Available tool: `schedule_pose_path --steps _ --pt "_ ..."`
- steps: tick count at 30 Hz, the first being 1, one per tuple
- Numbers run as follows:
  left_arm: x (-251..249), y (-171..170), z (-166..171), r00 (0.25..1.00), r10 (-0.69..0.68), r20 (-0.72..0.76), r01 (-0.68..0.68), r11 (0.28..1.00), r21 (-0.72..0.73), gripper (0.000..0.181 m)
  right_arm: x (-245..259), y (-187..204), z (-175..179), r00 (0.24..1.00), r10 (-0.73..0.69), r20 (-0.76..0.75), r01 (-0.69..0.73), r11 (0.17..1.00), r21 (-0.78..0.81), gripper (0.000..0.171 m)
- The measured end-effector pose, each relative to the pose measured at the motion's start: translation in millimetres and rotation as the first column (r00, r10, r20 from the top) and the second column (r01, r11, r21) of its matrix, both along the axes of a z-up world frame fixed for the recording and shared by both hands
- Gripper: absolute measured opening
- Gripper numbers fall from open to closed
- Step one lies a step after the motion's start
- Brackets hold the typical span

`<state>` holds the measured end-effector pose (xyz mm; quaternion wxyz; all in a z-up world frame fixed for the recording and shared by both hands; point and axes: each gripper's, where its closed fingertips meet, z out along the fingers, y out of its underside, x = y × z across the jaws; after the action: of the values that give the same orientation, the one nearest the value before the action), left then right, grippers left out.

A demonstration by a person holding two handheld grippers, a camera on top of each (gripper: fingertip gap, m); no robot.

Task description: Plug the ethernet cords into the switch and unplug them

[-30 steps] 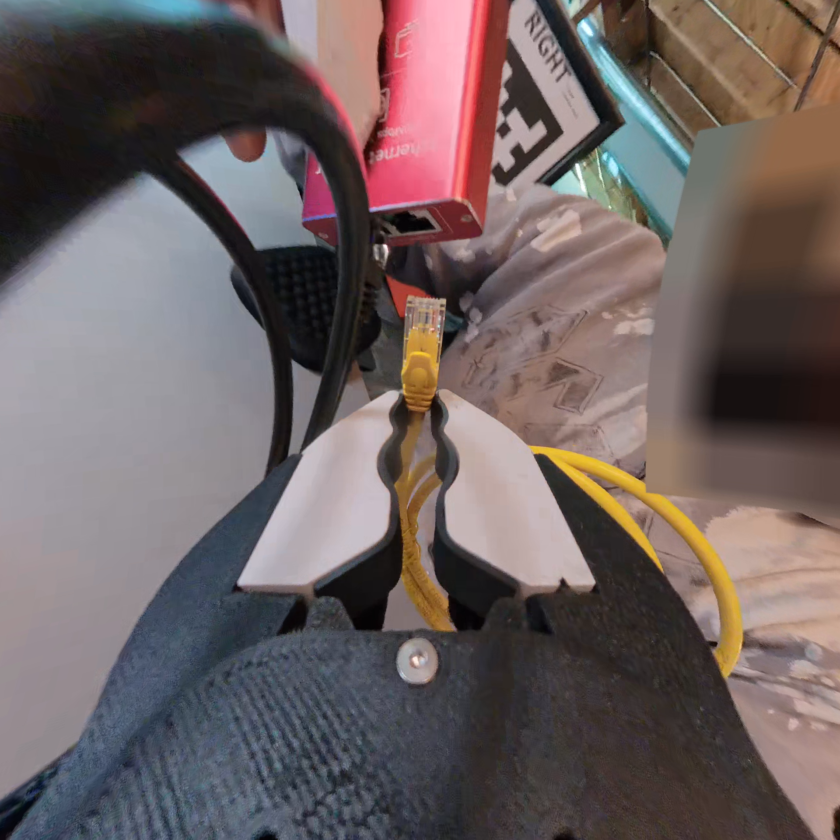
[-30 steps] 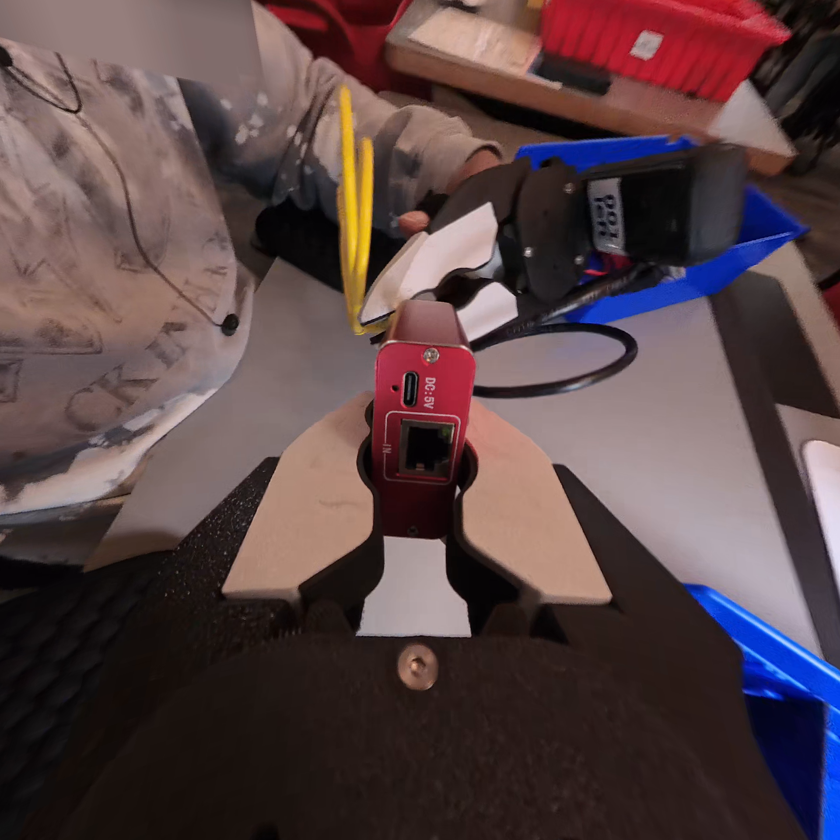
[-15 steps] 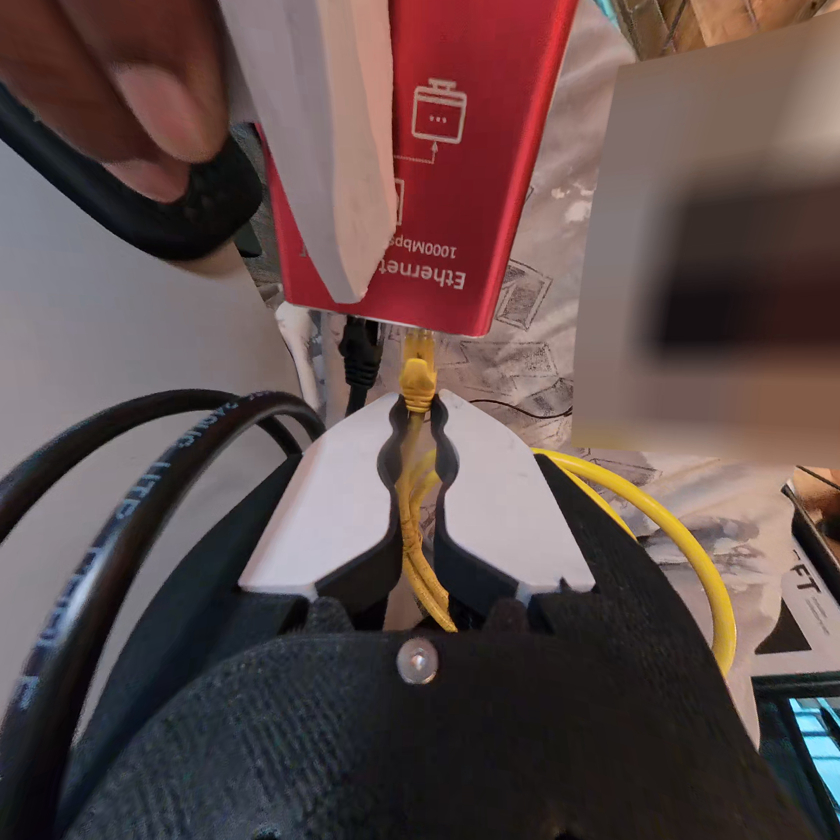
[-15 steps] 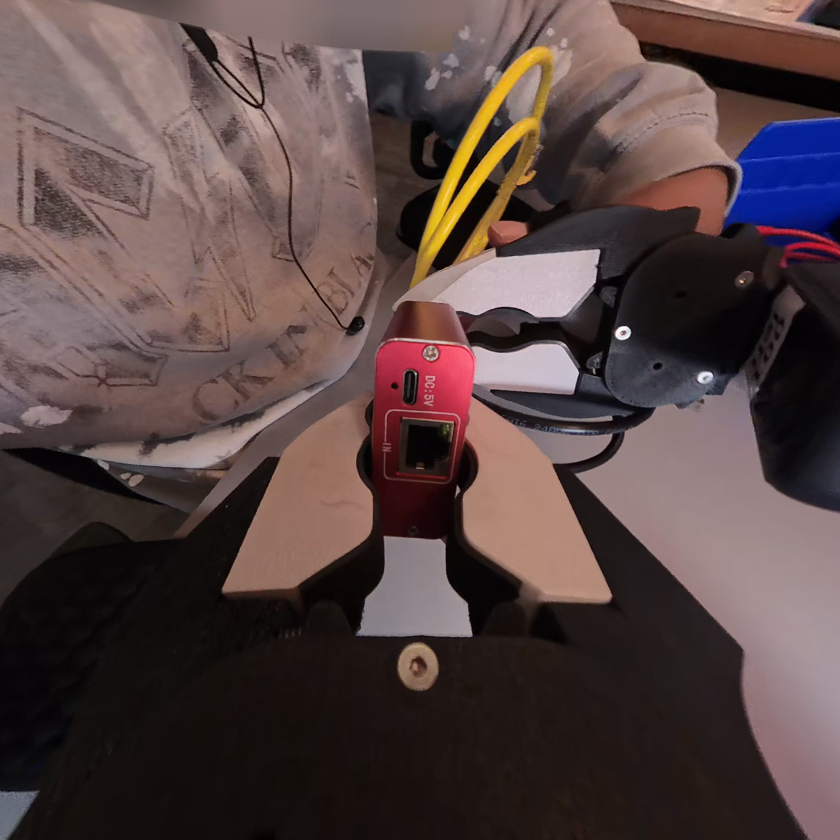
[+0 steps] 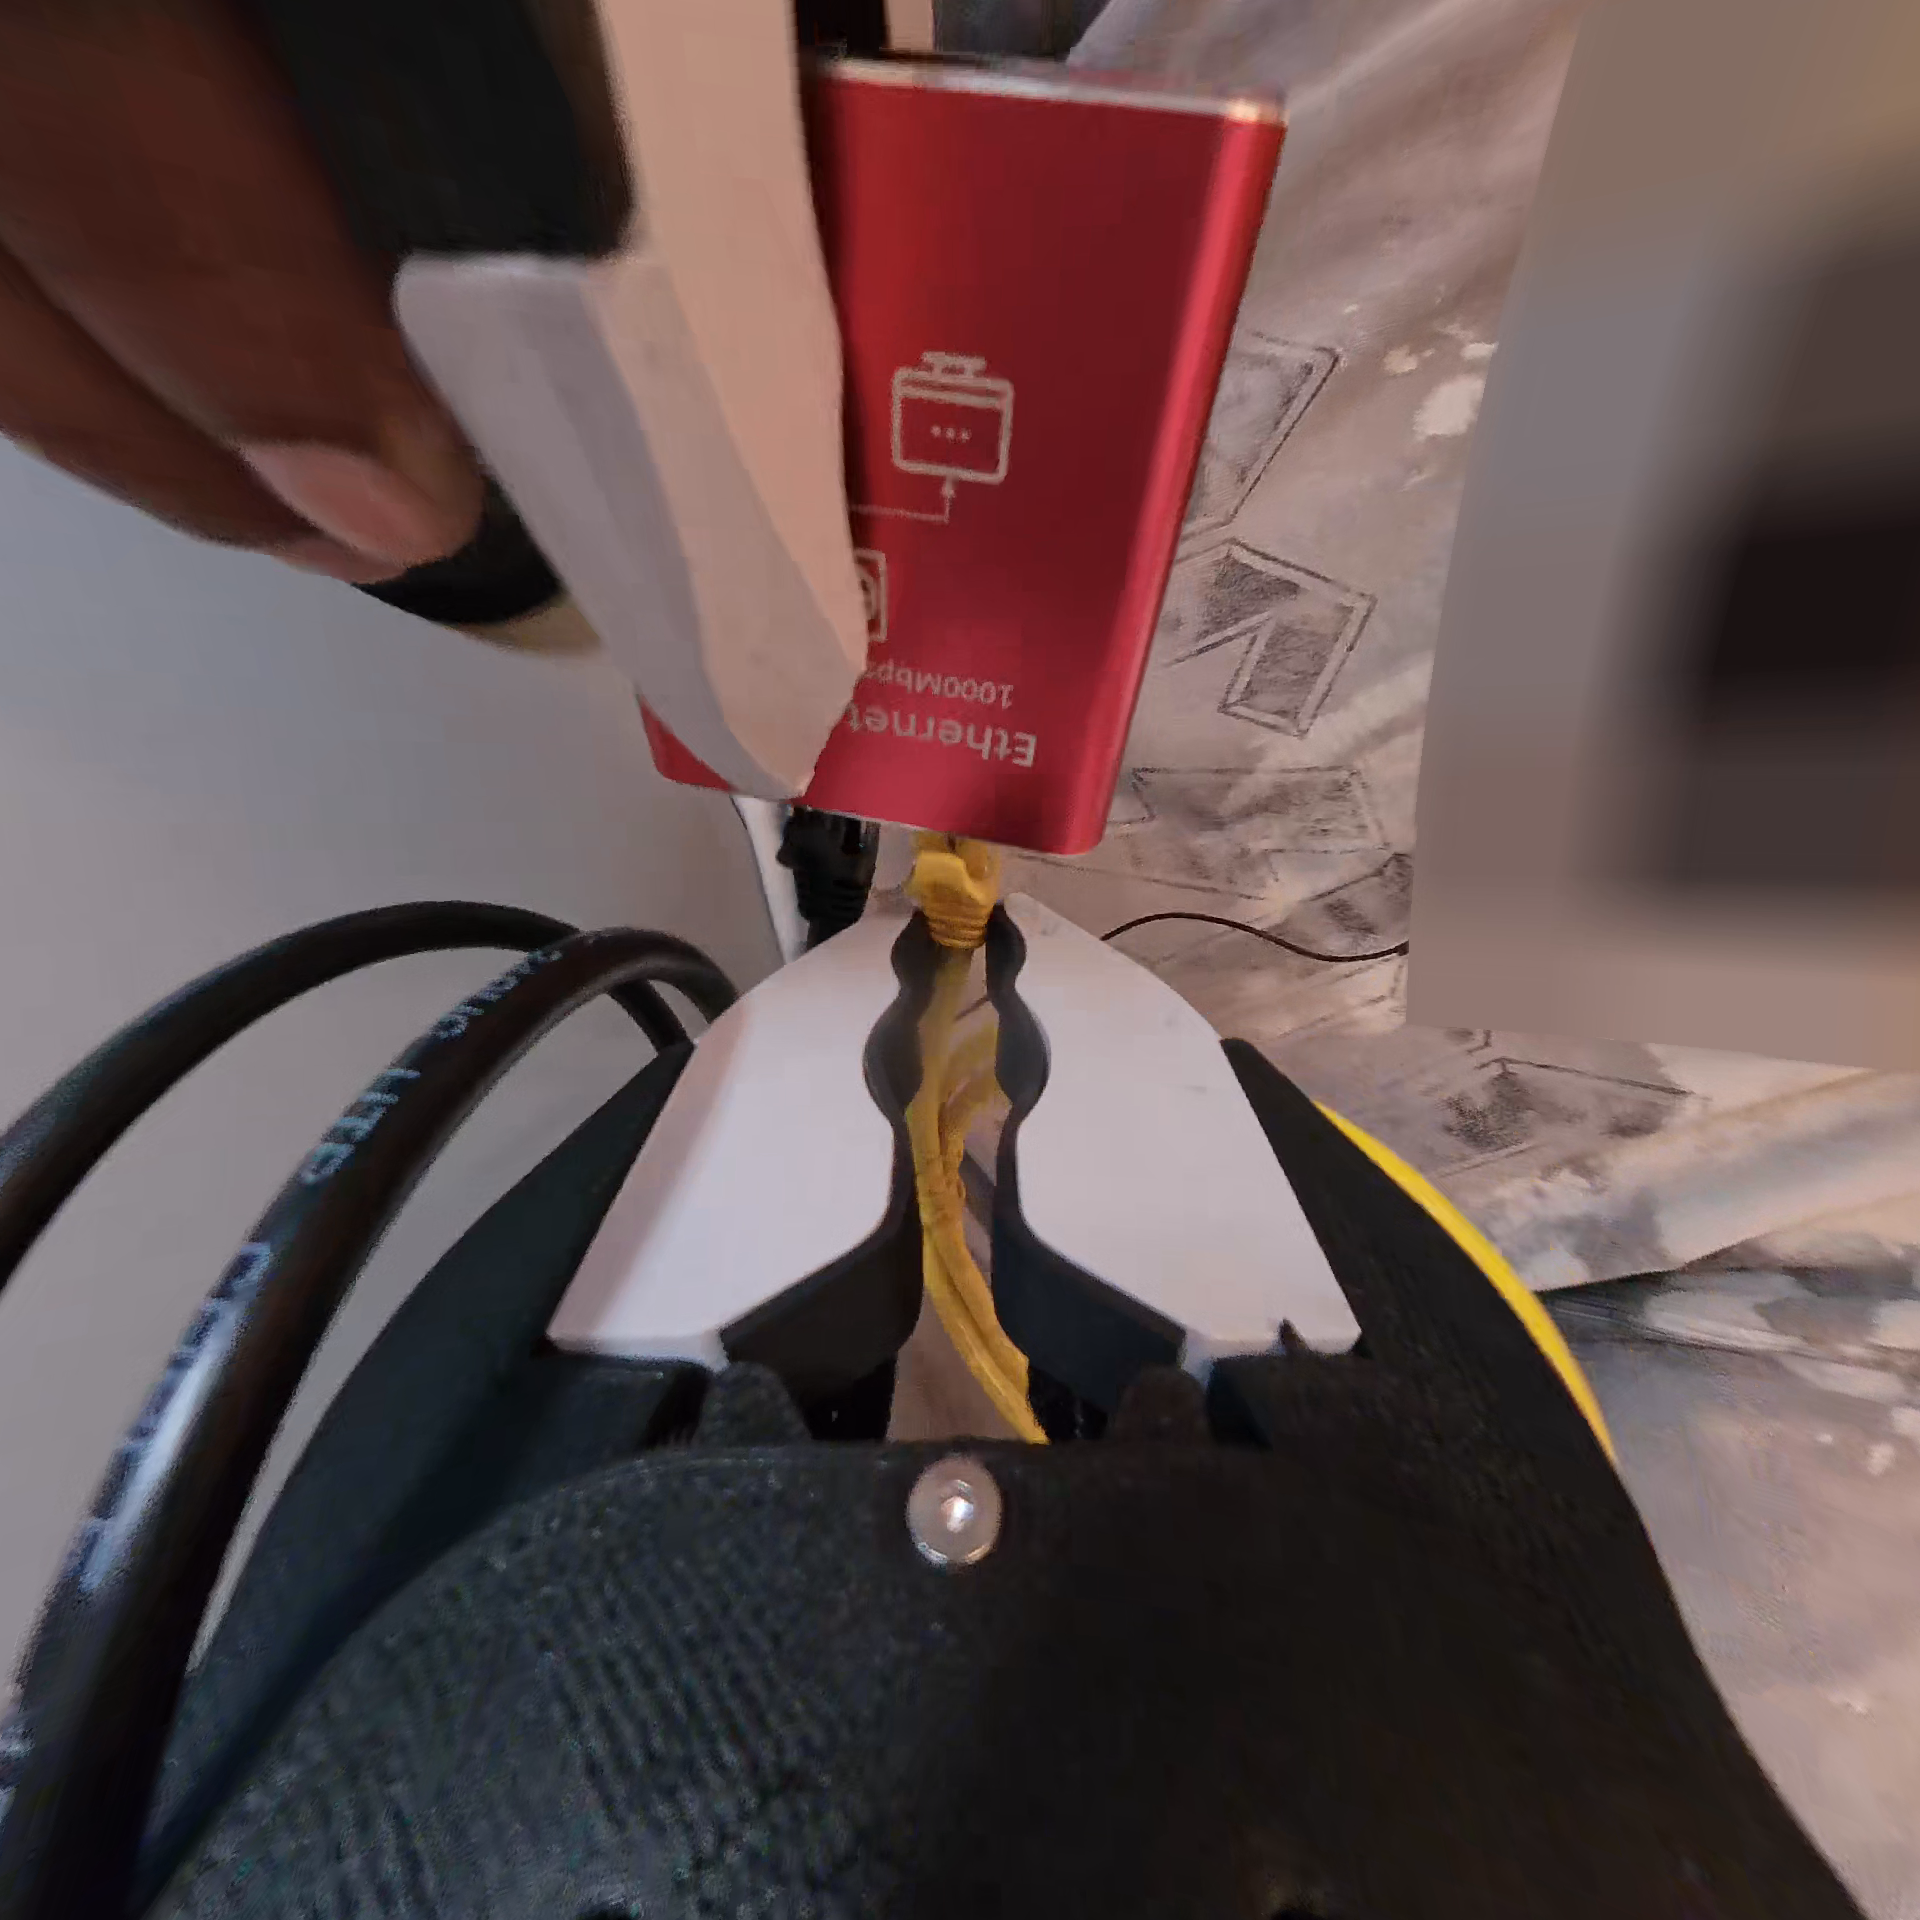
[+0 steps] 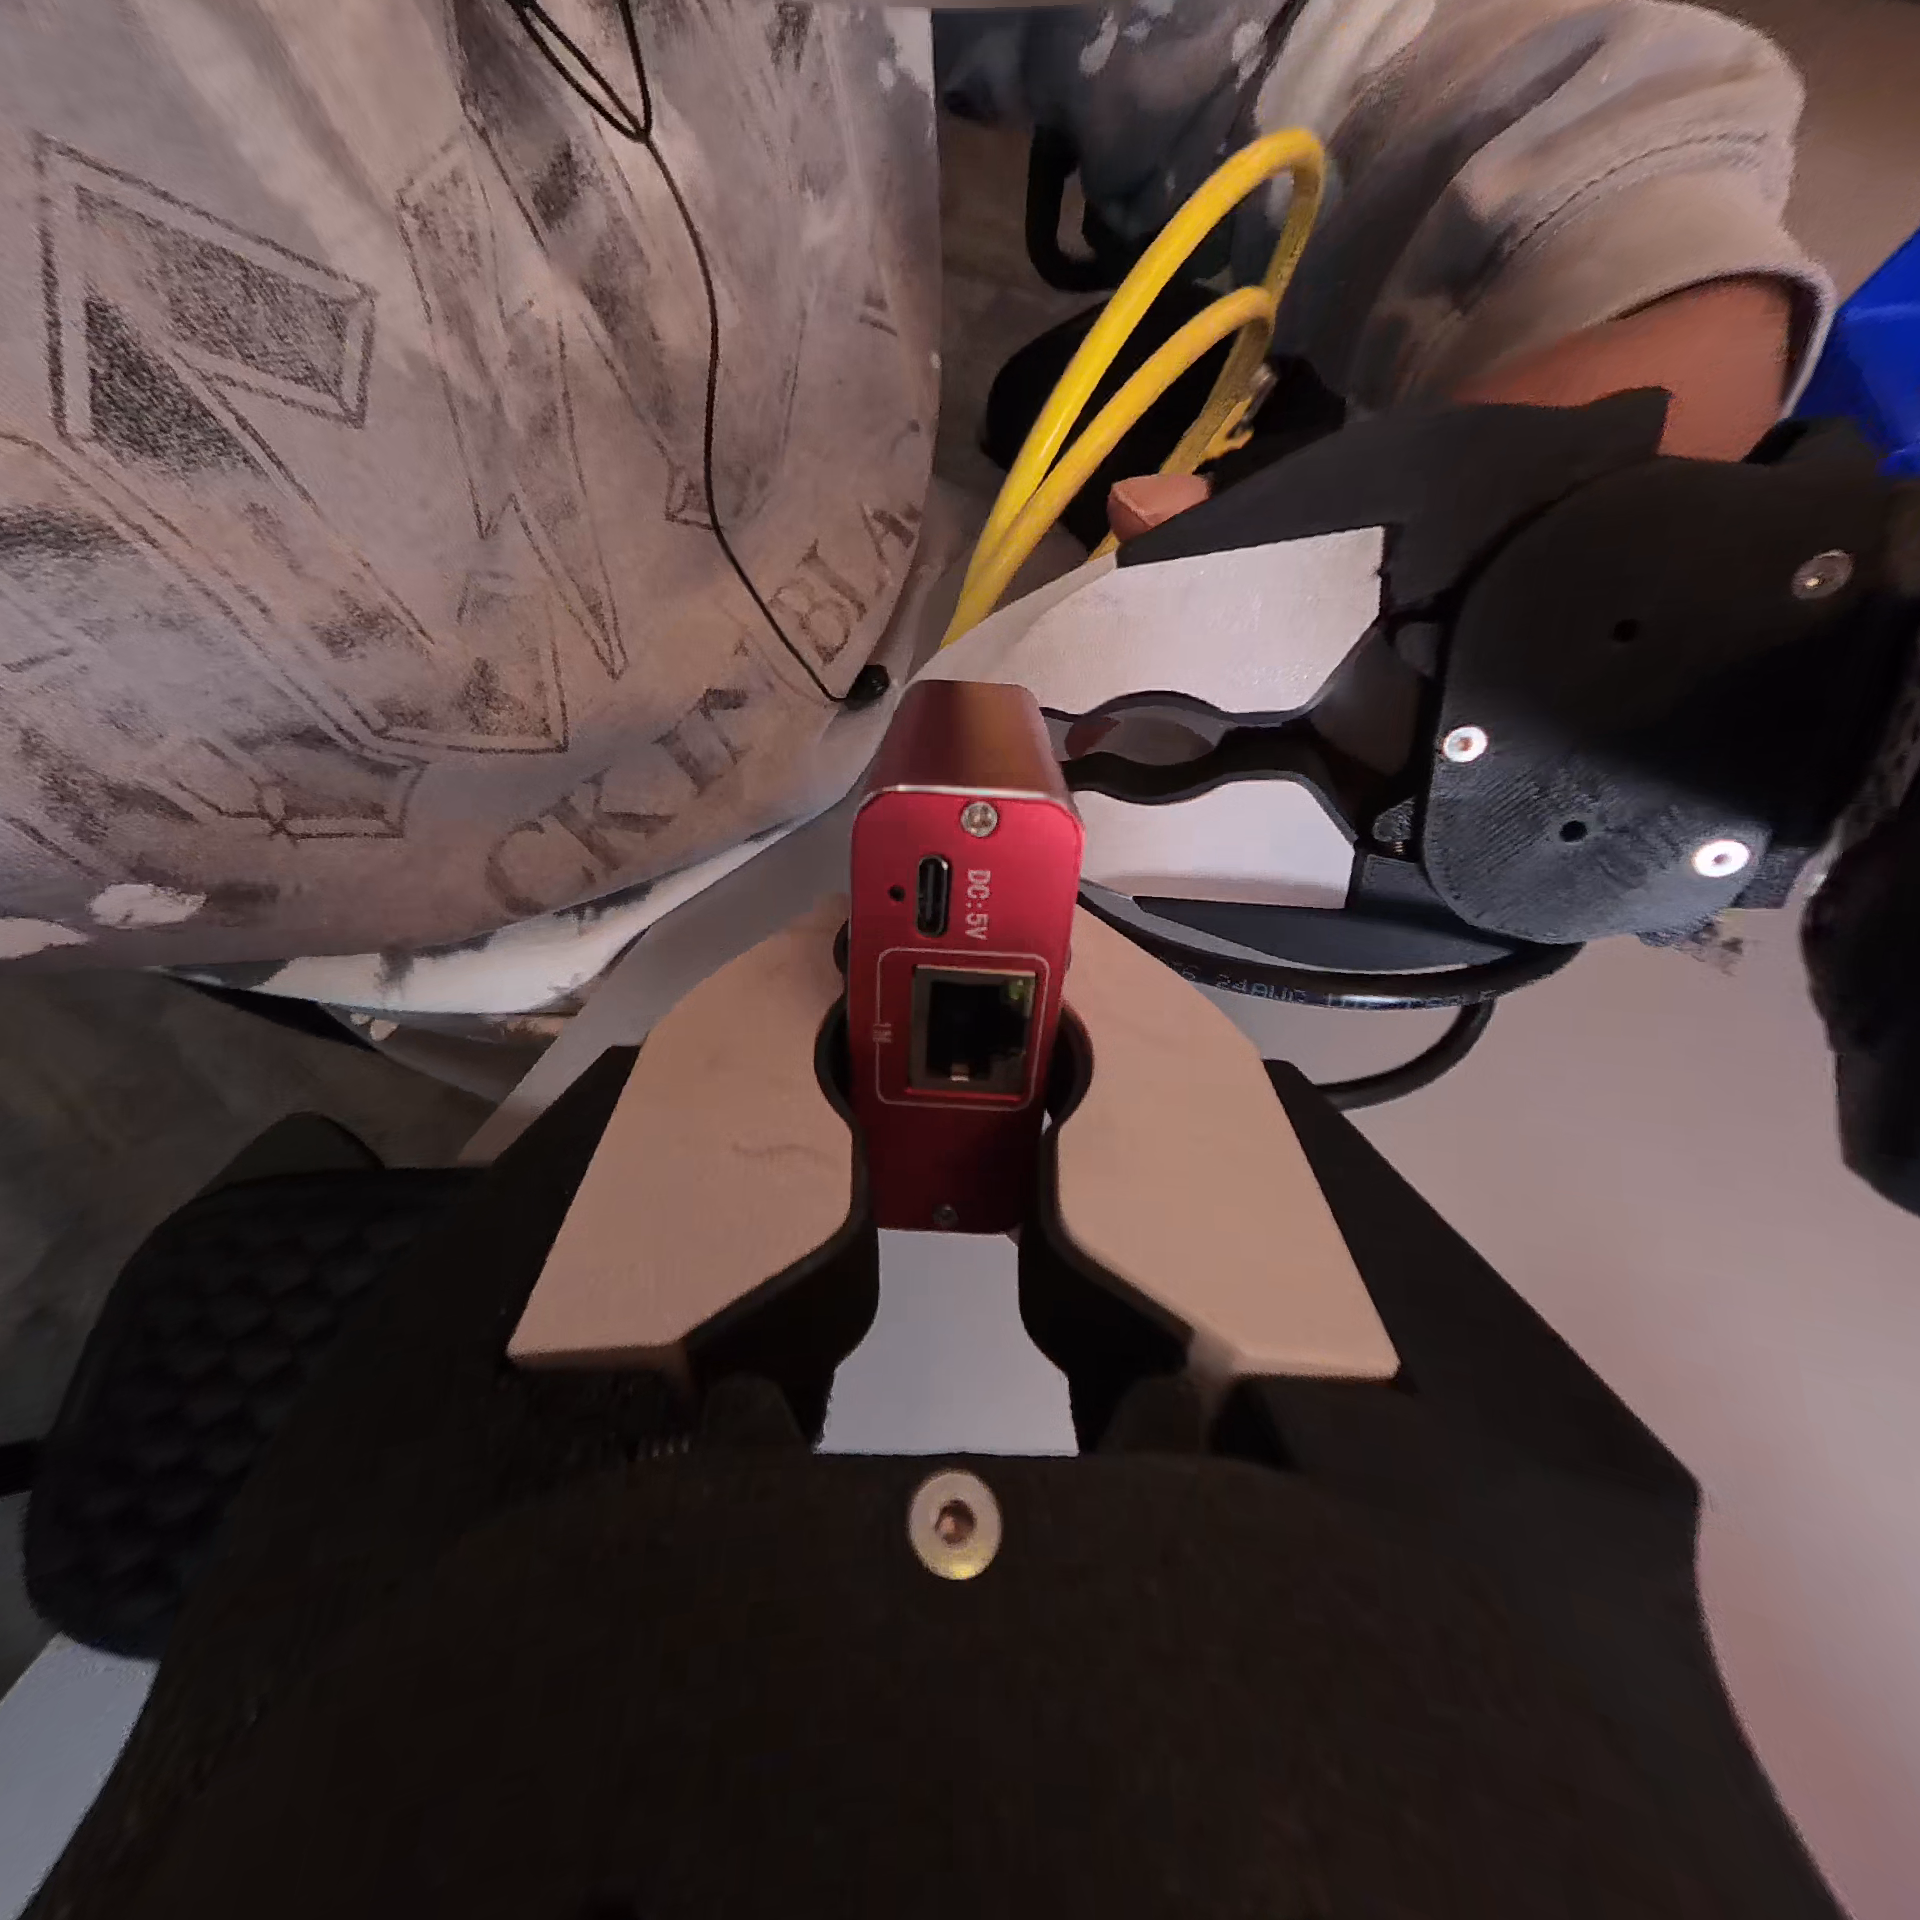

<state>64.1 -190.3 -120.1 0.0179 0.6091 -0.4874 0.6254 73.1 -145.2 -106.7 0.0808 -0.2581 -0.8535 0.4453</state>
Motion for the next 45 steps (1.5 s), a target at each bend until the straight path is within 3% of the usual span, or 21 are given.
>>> schedule_pose_path --steps 5,8,12,17,21,23,25,27,30,33,36,37,39,41,45 --pt "4.9 -9.0 11.3 0.998 -0.039 0.045 0.039 0.999 0.011 0.008 14.3 -5.1 -15.1 0.991 0.054 0.122 -0.06 0.997 0.046 0.027" --pt "5.3 -12.4 16.6 0.996 -0.053 0.066 0.053 0.999 0.0 0.008 13.9 -12.1 -4.8 0.996 0.031 0.086 -0.027 0.998 -0.048 0.028" --pt "5.4 1.4 16.9 0.997 0.03 0.066 -0.029 0.999 -0.014 0.009 13.9 1.3 -2.3 0.997 -0.033 0.074 0.032 0.999 0.013 0.028" --pt "-4.0 35.1 0.5 0.965 0.261 0.034 -0.263 0.942 0.209 0.016 8.6 28.8 -10.5 0.975 -0.221 -0.003 0.221 0.974 0.045 0.028" --pt "-33.2 89.4 -5.0 0.839 0.54 0.06 -0.488 0.7 0.522 0.017 8.9 42.8 -14.4 0.953 -0.3 -0.048 0.304 0.941 0.15 0.028" --pt "-45.0 111.2 10.9 0.763 0.624 0.167 -0.57 0.529 0.629 0.023 7.5 49.8 -13.6 0.946 -0.318 -0.068 0.325 0.915 0.24 0.028" --pt "-53.4 126.5 33.2 0.686 0.654 0.318 -0.638 0.33 0.696 0.029 5.4 53.3 -8.3 0.943 -0.322 -0.077 0.33 0.896 0.297 0.028" --pt "-56.6 130.9 52.1 0.631 0.645 0.43 -0.677 0.188 0.711 0.035 2.1 58.3 -2.8 0.94 -0.33 -0.088 0.338 0.868 0.364 0.029" --pt "-64.8 137.4 69.7 0.574 0.632 0.52 -0.662 -0.015 0.749 0.049 -1.6 63.6 3.7 0.939 -0.334 -0.086 0.336 0.829 0.448 0.029" --pt "-81.2 145.4 96.4 0.488 0.624 0.611 -0.651 -0.206 0.731 0.048 -4.4 66.0 7.8 0.941 -0.33 -0.082 0.323 0.793 0.517 0.028" --pt "-122.3 169.7 121.8 0.392 0.644 0.657 -0.48 -0.466 0.743 0.048 -4.0 62.7 9.1 0.95 -0.306 -0.059 0.282 0.766 0.577 0.028" --pt "-127.5 171.6 131.2 0.357 0.641 0.68 -0.522 -0.466 0.714 0.048 -3.5 61.7 8.4 0.953 -0.3 -0.044 0.266 0.757 0.596 0.028" --pt "-115.8 164.1 145.3 0.328 0.658 0.678 -0.74 -0.267 0.617 0.045 -1.3 66.3 6.6 0.954 -0.301 -0.011 0.233 0.714 0.66 0.028" --pt "-96.5 154.8 144.2 0.395 0.675 0.623 -0.811 -0.063 0.582 0.049 -1.3 72.6 10.6 0.949 -0.315 0.009 0.222 0.688 0.691 0.028" --pt "-48.2 129.9 112.4 0.602 0.619 0.504 -0.711 0.128 0.692 0.056 -8.9 86.3 29.9 0.925 -0.379 -0.013 0.285 0.672 0.683 0.028"
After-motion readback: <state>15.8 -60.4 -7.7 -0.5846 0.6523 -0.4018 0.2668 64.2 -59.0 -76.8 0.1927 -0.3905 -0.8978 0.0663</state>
